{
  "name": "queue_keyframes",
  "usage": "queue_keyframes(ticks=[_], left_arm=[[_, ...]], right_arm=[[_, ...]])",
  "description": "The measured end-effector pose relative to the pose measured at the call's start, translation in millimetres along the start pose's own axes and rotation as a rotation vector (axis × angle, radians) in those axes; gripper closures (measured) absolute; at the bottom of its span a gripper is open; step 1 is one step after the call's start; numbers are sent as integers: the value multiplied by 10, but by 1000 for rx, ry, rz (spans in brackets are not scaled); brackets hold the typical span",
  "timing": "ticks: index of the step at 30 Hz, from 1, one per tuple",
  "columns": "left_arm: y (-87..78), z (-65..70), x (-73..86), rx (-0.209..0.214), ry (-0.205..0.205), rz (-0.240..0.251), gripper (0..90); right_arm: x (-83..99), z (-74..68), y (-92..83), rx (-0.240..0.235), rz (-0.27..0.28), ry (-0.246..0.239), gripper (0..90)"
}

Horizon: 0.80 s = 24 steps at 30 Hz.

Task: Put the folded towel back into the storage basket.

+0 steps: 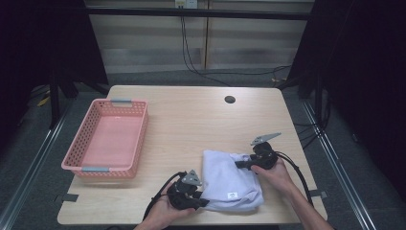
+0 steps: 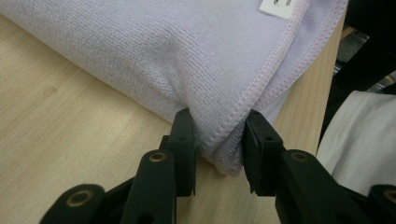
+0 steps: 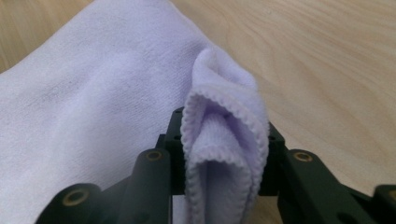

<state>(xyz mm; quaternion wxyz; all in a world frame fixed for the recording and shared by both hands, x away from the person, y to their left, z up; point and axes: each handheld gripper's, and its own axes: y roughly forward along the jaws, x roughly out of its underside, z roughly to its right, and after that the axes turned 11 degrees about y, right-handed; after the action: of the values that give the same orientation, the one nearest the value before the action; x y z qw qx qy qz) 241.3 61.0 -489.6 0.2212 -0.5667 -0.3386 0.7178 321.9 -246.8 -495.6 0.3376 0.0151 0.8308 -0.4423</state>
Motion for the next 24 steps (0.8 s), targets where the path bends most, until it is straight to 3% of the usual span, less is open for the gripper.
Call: queue_keyframes(ticks=[1, 2, 5, 9, 11, 12, 17, 19, 24], left_arm=[[-11, -27, 4, 33, -10, 17, 694], [-21, -25, -2, 22, -22, 16, 702], [-75, -54, -14, 60, -33, 39, 718], [-142, -35, -40, 72, -41, 93, 724], [-192, -43, -61, 69, -35, 88, 726], [-210, -49, -71, 75, -39, 115, 726], [-402, -80, -165, 50, -24, 172, 727], [-484, -108, -182, 45, -37, 192, 727], [-740, -212, -257, 18, -25, 254, 727]], right_arm=[[-1, -11, -2, -3, 2, 9, 685], [-7, -10, -6, -5, 0, 13, 696], [-34, 8, -27, -22, 3, 31, 716], [-88, -14, -46, -21, 9, 28, 726], [-125, -37, -63, -28, 18, 30, 729], [-146, -48, -75, -32, 21, 35, 731], [-266, -82, -127, -48, 53, 33, 733], [-331, -94, -161, -53, 67, 28, 733], [-564, -174, -235, -61, 91, 16, 734]])
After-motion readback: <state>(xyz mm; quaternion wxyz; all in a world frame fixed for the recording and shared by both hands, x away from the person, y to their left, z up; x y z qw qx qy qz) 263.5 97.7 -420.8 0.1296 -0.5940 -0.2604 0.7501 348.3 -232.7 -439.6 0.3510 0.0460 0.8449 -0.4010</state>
